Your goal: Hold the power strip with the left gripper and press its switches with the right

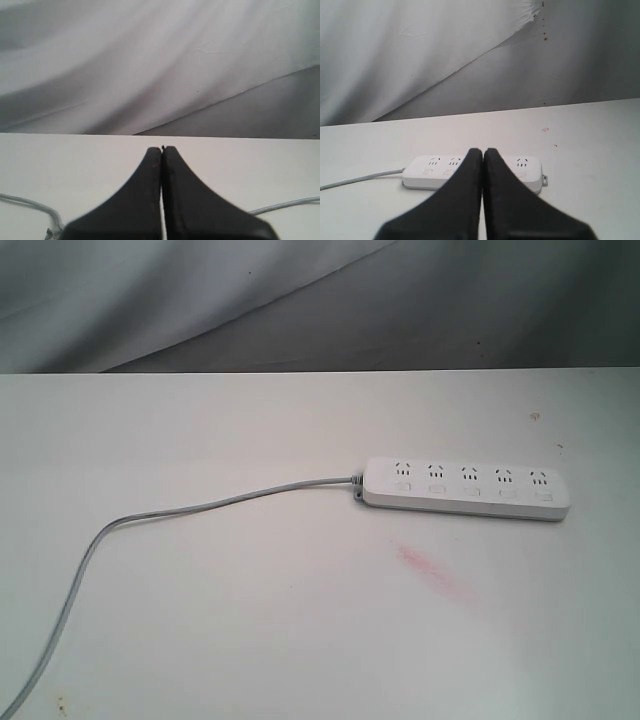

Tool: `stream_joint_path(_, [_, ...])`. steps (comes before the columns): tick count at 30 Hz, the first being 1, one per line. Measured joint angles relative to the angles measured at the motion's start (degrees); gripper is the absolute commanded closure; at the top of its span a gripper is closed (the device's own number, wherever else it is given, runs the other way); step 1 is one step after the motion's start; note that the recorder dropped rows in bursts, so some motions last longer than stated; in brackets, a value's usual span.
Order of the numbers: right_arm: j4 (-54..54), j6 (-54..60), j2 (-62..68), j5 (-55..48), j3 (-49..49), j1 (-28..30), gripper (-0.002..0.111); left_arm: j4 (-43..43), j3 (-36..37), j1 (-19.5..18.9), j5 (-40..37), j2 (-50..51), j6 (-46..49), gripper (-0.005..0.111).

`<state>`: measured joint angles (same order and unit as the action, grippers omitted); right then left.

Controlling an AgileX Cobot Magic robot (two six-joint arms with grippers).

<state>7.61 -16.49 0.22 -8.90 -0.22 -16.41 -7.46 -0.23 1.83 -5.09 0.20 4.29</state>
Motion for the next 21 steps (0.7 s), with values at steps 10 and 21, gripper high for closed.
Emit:
stream_joint_path(10, [0.0,0.0,0.0,0.0,0.0,0.0,0.108,1.9,0.0,-0.4,0.8,0.0,-6.7,0.107])
stream_joint_path(21, [0.0,0.0,0.0,0.0,0.0,0.0,0.108,2.1,0.0,-0.4,0.9,0.0,-7.0,0.107])
